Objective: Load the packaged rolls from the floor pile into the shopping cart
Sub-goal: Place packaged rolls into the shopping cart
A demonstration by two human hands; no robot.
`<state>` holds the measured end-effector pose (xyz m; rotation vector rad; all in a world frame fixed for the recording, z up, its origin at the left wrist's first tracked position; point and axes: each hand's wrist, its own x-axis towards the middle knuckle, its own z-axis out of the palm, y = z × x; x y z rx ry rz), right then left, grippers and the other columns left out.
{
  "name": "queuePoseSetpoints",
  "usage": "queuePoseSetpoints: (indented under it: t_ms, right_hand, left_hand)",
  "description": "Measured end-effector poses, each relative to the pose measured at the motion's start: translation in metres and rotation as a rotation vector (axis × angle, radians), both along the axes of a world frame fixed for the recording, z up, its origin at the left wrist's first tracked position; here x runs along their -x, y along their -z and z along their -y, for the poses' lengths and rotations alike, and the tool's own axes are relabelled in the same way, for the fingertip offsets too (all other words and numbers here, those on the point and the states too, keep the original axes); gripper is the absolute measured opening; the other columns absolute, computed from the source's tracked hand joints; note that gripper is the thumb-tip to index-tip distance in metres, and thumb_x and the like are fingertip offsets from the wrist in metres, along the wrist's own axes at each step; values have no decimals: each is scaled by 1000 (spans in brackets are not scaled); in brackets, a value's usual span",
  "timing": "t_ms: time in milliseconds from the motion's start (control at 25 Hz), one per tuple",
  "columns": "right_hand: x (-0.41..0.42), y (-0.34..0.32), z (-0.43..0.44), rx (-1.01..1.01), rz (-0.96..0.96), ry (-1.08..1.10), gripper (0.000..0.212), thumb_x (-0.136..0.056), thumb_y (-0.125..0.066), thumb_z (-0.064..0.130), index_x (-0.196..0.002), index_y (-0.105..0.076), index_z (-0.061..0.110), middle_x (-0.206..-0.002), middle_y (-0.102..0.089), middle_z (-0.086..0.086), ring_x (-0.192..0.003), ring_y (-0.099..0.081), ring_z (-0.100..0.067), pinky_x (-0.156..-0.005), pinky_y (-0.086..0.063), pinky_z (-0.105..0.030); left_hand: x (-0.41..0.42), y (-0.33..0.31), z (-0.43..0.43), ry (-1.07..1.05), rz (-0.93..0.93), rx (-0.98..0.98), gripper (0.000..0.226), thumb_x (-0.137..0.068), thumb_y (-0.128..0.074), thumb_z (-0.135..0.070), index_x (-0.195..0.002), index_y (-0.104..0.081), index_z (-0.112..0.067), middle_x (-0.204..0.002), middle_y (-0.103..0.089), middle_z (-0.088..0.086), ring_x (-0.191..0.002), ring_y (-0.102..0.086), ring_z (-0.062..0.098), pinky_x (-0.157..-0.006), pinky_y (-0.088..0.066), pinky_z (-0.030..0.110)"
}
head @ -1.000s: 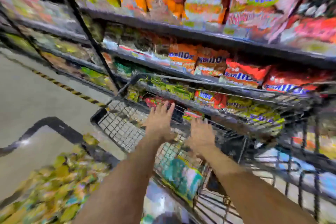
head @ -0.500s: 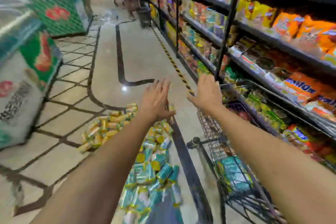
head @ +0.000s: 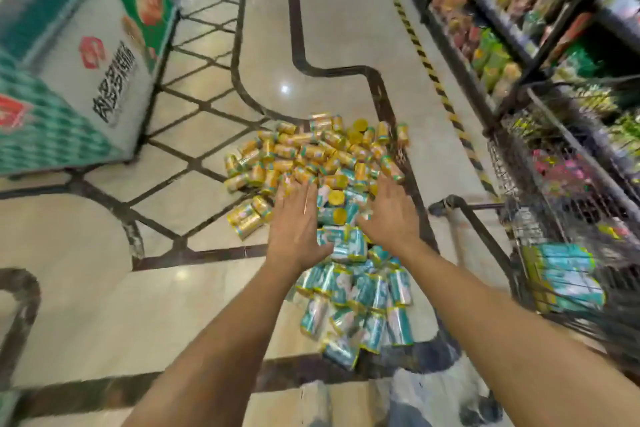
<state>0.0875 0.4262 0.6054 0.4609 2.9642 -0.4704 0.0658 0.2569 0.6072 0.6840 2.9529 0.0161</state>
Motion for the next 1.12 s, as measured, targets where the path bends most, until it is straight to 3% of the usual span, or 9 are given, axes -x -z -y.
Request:
queuePoseSetpoints:
  t_ms: [240,440,560,640,720,800,880,1040,1120]
  right_hand:
    - [-30,158,44,92,198,118,81,-82,-63,49,-145,-30,9,-144,-40,-13,-134,-37,-28,-108,-34,-41]
    - [-65,331,62,158,404,117,81,-89,-59,43,-149,-19,7,-152,-28,-11,-141,-25,-26,-114,-24,-37]
    - [-85,440,74,193,469,82,79,-91,-54,44,-150,-18,7,-152,-28,-12,-141,-25,-27,-114,-23,-37]
    - [-97,512,83,198,528,76,76,-90,-56,46,-146,-25,5,-145,-37,-13,-135,-34,-29,-110,-30,-37]
    - [-111,569,91,213,625,74,69,-88,-58,48,-138,-34,6,-137,-44,-12,-129,-41,-27,-104,-34,-35]
    - [-123,610,97,205,598,19,66,-83,-63,51,-126,-45,4,-124,-53,-13,-119,-50,-29,-97,-40,-35]
    - [-131,646,98,210,534,-10,68,-71,-72,54,-109,-55,0,-106,-62,-17,-101,-61,-33,-80,-49,-35]
    - [-132,678,95,195,787,-105,80,-64,-76,61,-118,-47,10,-118,-58,-7,-110,-58,-24,-82,-47,-31]
    - [-132,683,96,176,788,-157,82,-64,-77,60,-120,-45,10,-120,-58,-6,-111,-58,-23,-84,-47,-31]
  left_hand:
    - [-13,152,39,-15,147,-86,110,-70,-72,-53,-148,-17,2,-153,-24,21,-142,-24,34,-115,-24,44]
    - [-32,327,51,-91,314,-137,102,-76,-67,-48,-149,-14,-1,-155,-21,15,-143,-20,32,-113,-20,41]
    - [-47,439,57,-122,380,-131,98,-75,-65,-50,-146,-23,4,-149,-31,22,-137,-33,37,-107,-32,45]
    - [-54,512,63,-147,405,-108,98,-75,-59,-54,-144,-25,6,-147,-34,23,-133,-37,38,-103,-38,45]
    - [-60,574,67,-154,497,-58,102,-78,-63,-52,-148,-13,3,-154,-23,19,-141,-24,33,-113,-25,41]
    - [-63,616,69,-171,520,-36,104,-80,-65,-50,-149,-7,1,-156,-15,17,-145,-15,29,-117,-16,36]
    - [-65,652,70,-213,522,-36,107,-77,-69,-49,-149,-7,0,-156,-16,17,-144,-17,29,-116,-20,36]
    - [-57,687,61,-303,559,-47,111,-76,-75,-42,-150,-2,-5,-150,-27,16,-128,-41,35,-90,-44,43]
    - [-52,689,56,-317,561,-3,108,-78,-74,-36,-150,0,-5,-143,-32,17,-114,-51,38,-75,-44,43]
